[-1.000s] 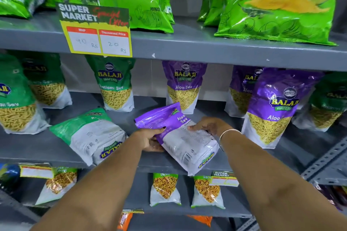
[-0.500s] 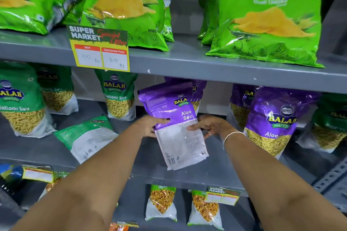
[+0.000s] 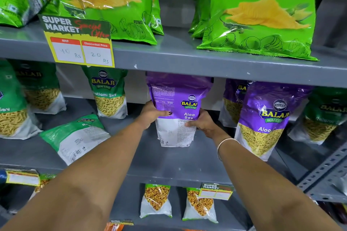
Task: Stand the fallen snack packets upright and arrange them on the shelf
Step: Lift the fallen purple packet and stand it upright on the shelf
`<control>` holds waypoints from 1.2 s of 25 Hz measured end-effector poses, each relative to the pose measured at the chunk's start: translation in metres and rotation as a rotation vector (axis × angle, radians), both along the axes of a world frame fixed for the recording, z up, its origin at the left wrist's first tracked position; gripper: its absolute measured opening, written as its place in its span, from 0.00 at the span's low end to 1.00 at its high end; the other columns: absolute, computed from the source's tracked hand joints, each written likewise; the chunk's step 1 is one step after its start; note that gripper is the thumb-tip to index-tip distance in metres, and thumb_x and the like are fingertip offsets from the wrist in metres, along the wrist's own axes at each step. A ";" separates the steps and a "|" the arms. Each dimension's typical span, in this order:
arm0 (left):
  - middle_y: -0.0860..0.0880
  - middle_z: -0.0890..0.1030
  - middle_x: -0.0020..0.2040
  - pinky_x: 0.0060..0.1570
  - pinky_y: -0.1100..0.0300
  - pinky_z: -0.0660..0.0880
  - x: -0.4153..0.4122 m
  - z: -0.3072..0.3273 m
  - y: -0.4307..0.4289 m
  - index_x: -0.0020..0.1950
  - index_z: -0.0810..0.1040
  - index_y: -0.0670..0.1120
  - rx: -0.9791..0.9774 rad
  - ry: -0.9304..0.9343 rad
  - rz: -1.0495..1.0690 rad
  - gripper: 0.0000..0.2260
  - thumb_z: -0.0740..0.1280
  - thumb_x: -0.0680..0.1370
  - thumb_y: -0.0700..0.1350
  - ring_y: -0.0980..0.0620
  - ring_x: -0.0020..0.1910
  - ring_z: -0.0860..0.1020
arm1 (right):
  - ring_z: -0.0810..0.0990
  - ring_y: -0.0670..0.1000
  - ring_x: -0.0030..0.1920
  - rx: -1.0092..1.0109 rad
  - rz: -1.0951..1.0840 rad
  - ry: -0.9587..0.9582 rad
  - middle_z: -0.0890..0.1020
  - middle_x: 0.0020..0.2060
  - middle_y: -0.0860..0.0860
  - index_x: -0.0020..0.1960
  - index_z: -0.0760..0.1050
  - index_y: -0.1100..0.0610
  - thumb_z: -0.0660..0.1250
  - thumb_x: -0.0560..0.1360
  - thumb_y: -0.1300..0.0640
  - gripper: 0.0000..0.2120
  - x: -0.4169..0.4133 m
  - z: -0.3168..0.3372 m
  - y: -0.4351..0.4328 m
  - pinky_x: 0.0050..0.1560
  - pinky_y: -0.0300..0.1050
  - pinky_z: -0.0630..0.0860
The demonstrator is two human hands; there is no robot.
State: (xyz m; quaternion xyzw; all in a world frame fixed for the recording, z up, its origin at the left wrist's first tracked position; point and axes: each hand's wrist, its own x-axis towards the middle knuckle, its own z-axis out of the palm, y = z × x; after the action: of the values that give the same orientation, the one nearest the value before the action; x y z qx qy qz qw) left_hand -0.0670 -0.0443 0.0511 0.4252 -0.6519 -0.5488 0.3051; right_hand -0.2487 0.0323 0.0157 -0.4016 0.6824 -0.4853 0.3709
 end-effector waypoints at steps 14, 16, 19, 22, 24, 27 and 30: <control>0.49 0.79 0.56 0.53 0.58 0.70 0.027 -0.026 0.000 0.71 0.67 0.44 0.207 -0.239 -0.185 0.25 0.67 0.74 0.34 0.51 0.60 0.76 | 0.71 0.48 0.48 0.279 0.102 0.070 0.71 0.50 0.51 0.59 0.71 0.56 0.67 0.72 0.66 0.18 0.015 -0.001 0.009 0.39 0.37 0.67; 0.49 0.69 0.71 0.60 0.56 0.66 0.021 -0.028 0.000 0.74 0.63 0.45 0.147 -0.271 -0.173 0.33 0.71 0.71 0.36 0.49 0.70 0.68 | 0.68 0.47 0.59 0.303 0.243 0.128 0.68 0.61 0.50 0.70 0.64 0.54 0.72 0.67 0.64 0.34 0.020 0.003 0.013 0.46 0.38 0.70; 0.49 0.66 0.74 0.61 0.58 0.62 0.010 -0.030 0.006 0.75 0.60 0.43 0.145 -0.260 -0.219 0.36 0.72 0.70 0.35 0.48 0.72 0.65 | 0.65 0.50 0.69 0.314 0.349 0.220 0.64 0.68 0.50 0.71 0.63 0.50 0.81 0.57 0.50 0.46 0.034 0.002 0.012 0.67 0.46 0.67; 0.46 0.71 0.70 0.56 0.58 0.63 0.005 -0.028 0.011 0.73 0.61 0.43 0.143 -0.240 -0.196 0.34 0.71 0.70 0.32 0.46 0.70 0.68 | 0.60 0.48 0.65 0.261 0.330 0.315 0.60 0.62 0.53 0.70 0.66 0.52 0.76 0.65 0.56 0.37 0.041 0.000 0.014 0.67 0.36 0.56; 0.46 0.71 0.69 0.60 0.55 0.63 0.009 -0.026 0.007 0.74 0.59 0.46 0.169 -0.253 -0.190 0.36 0.70 0.70 0.32 0.46 0.70 0.67 | 0.63 0.48 0.64 0.256 0.285 0.311 0.61 0.59 0.51 0.70 0.65 0.55 0.76 0.65 0.59 0.37 0.039 0.001 0.017 0.65 0.36 0.59; 0.44 0.75 0.59 0.55 0.55 0.67 0.013 -0.029 0.002 0.70 0.63 0.46 0.196 -0.308 -0.187 0.29 0.65 0.71 0.31 0.48 0.59 0.71 | 0.63 0.54 0.67 0.263 0.228 0.393 0.65 0.62 0.54 0.69 0.64 0.51 0.76 0.58 0.55 0.42 0.033 0.002 0.020 0.71 0.49 0.64; 0.41 0.74 0.53 0.47 0.59 0.69 0.012 -0.030 0.001 0.58 0.68 0.42 0.106 -0.315 -0.076 0.19 0.65 0.70 0.29 0.50 0.52 0.70 | 0.73 0.52 0.53 0.213 0.216 0.265 0.73 0.53 0.55 0.67 0.68 0.59 0.70 0.67 0.68 0.30 0.022 0.007 0.028 0.48 0.30 0.76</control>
State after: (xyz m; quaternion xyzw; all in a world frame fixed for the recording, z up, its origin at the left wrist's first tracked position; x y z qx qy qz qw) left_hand -0.0550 -0.0432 0.0209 0.4965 -0.6773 -0.5200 0.1556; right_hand -0.2264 0.0605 0.0227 -0.4916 0.7255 -0.3106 0.3681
